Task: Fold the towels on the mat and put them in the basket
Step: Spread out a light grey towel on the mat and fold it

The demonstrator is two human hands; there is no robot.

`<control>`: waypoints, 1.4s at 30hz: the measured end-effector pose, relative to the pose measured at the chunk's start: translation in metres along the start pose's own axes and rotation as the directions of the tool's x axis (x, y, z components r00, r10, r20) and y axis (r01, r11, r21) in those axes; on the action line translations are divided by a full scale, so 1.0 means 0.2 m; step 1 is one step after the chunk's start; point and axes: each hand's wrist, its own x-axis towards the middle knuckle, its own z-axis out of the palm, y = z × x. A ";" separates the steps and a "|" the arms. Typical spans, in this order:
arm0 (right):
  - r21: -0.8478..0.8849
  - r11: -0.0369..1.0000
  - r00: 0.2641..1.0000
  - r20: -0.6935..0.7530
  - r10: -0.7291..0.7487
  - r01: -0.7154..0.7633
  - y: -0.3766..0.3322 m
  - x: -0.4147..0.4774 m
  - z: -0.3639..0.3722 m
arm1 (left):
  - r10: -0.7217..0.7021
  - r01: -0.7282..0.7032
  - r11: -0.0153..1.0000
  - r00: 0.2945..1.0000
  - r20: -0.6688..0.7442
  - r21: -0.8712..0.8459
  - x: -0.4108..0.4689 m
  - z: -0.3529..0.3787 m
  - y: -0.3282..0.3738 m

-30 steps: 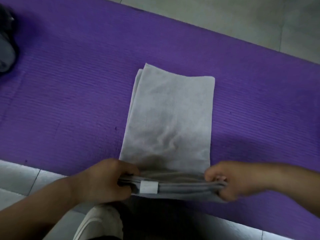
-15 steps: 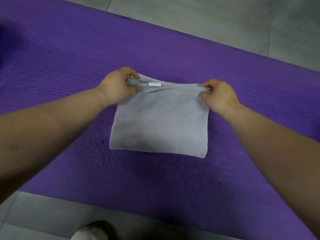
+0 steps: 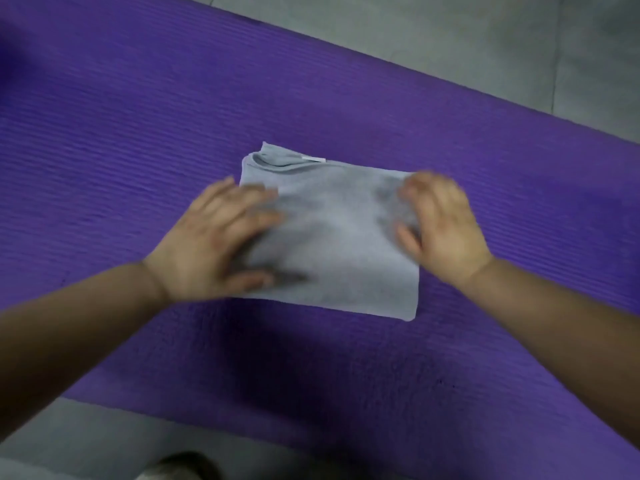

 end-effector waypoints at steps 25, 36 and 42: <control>0.247 0.963 0.989 0.128 0.074 -0.104 -0.21 -0.56 -0.11 | -0.387 0.385 0.848 0.919 0.073 -0.363 -0.43 0.00 0.30; 0.188 0.615 0.641 0.305 0.704 -0.765 -0.26 -0.10 -0.03 | -0.881 0.878 0.421 0.455 0.128 -0.226 -0.01 0.02 0.20; 0.006 0.763 0.721 0.333 0.608 -0.646 -0.21 0.01 0.02 | -0.890 0.888 0.400 0.436 0.134 -0.229 0.02 0.06 0.10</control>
